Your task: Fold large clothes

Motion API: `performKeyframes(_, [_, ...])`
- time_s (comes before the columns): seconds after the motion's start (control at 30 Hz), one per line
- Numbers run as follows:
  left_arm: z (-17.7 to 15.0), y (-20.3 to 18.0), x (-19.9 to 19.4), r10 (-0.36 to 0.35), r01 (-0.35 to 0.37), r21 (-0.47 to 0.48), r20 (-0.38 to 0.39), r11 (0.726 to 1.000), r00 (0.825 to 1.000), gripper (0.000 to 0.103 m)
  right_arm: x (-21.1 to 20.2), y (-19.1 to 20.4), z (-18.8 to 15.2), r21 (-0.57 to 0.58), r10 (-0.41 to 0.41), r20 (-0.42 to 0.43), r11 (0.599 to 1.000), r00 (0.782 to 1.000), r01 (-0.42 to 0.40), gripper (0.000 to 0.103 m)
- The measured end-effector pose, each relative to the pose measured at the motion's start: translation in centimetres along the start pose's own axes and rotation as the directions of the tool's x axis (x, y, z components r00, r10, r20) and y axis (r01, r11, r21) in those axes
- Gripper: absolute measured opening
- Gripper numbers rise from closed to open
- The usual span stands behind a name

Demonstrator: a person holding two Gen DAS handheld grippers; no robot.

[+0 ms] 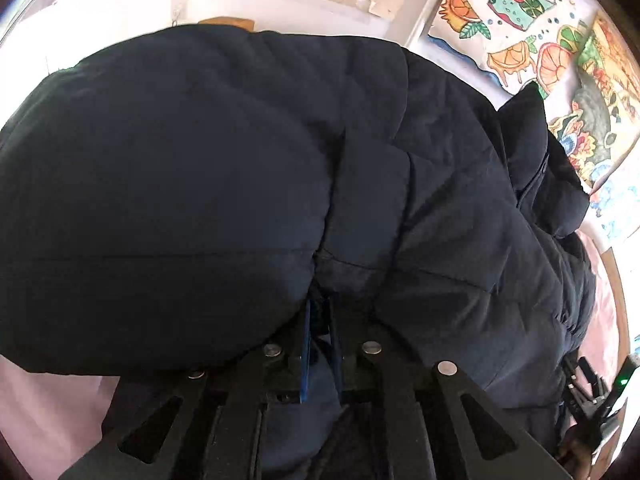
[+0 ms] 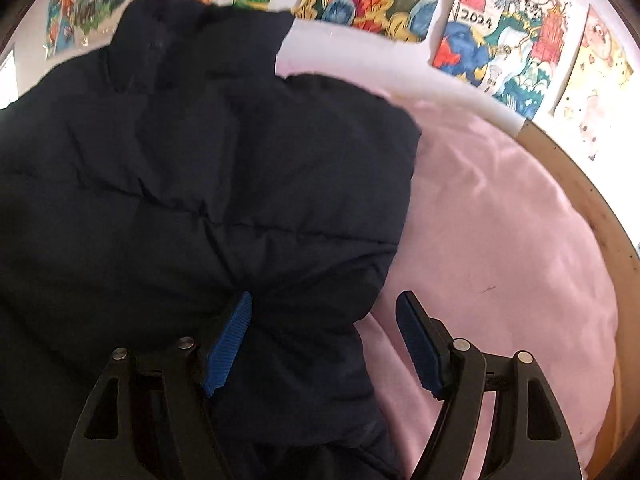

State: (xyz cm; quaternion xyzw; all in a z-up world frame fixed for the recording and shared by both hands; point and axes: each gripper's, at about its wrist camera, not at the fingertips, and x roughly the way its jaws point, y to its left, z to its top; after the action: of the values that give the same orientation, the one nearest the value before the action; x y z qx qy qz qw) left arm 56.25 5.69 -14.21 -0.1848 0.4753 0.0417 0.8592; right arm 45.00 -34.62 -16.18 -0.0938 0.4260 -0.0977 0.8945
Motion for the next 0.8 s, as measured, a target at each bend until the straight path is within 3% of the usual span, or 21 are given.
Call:
performKeyframes(0.07, [0.0, 1.0, -0.8, -0.051, 0.051, -0.068, -0.009, 0.996, 0.999, 0.016, 0.7, 0.3, 1.7, 0.002, -0.011, -0.002, 1.0, 1.0, 0.011, 0.078])
performKeyframes(0.13, [-0.1, 2.1, -1.9, -0.118, 0.115, -0.151, -0.01, 0.982, 0.993, 0.021, 0.0, 0.1, 1.3, 0.019, -0.014, 0.012, 1.0, 1.0, 0.014, 0.08])
performKeyframes(0.17, [-0.3, 2.5, -2.8, -0.15, 0.146, -0.188, -0.008, 0.971, 0.989, 0.028, -0.4, -0.2, 1.5, 0.026, -0.004, 0.023, 1.0, 1.0, 0.003, 0.08])
performKeyframes(0.23, [-1.2, 3.3, -4.3, -0.177, 0.173, -0.204, -0.001, 0.964, 0.984, 0.054, -1.3, -1.1, 1.7, 0.047, 0.022, 0.058, 0.999, 0.998, -0.025, 0.082])
performKeyframes(0.27, [-1.7, 3.8, -5.6, -0.199, 0.2, -0.208, 0.024, 0.958, 0.98, 0.077, -2.1, -1.5, 1.4, 0.063, 0.037, 0.077, 0.997, 0.996, -0.042, 0.085])
performKeyframes(0.3, [-2.1, 4.1, -6.4, -0.197, 0.201, -0.212, 0.041, 0.956, 0.98, 0.089, -2.9, -1.8, 1.2, 0.079, 0.05, 0.093, 0.995, 0.994, -0.058, 0.087])
performKeyframes(0.43, [-3.2, 7.7, -9.9, -0.171, 0.197, -0.259, 0.12, 0.945, 0.978, 0.092, -6.8, -3.5, 0.1, 0.156, 0.166, 0.144, 0.97, 0.975, -0.188, 0.091])
performKeyframes(0.5, [-3.4, 11.0, -11.2, -0.161, 0.21, -0.349, 0.165, 0.913, 0.973, 0.096, -7.9, -3.9, -0.3, 0.159, 0.227, 0.154, 0.955, 0.962, -0.251, 0.094])
performKeyframes(0.6, [-3.9, 16.5, -12.2, -0.107, 0.221, -0.517, 0.242, 0.827, 0.964, 0.097, -9.0, -4.1, -0.3, 0.145, 0.298, 0.157, 0.936, 0.941, -0.321, 0.099])
performKeyframes(0.63, [-4.2, 18.1, -12.2, -0.081, 0.223, -0.58, 0.26, 0.784, 0.962, 0.097, -9.7, -3.9, -0.8, 0.14, 0.326, 0.155, 0.927, 0.933, -0.347, 0.099])
performKeyframes(0.67, [-4.6, 20.2, -12.1, -0.071, 0.251, -0.646, 0.292, 0.721, 0.954, 0.097, -10.0, -3.7, -1.0, 0.132, 0.349, 0.152, 0.92, 0.925, -0.369, 0.099])
performKeyframes(0.77, [-4.5, 22.2, -10.8, -0.097, 0.318, -0.717, 0.332, 0.62, 0.938, 0.097, -9.4, -4.3, 0.4, 0.095, 0.381, 0.141, 0.914, 0.914, -0.395, 0.099])
performKeyframes(0.8, [-4.4, 22.7, -10.5, -0.1, 0.329, -0.727, 0.34, 0.603, 0.935, 0.097, -9.5, -4.3, 0.9, 0.084, 0.385, 0.138, 0.914, 0.913, -0.398, 0.099])
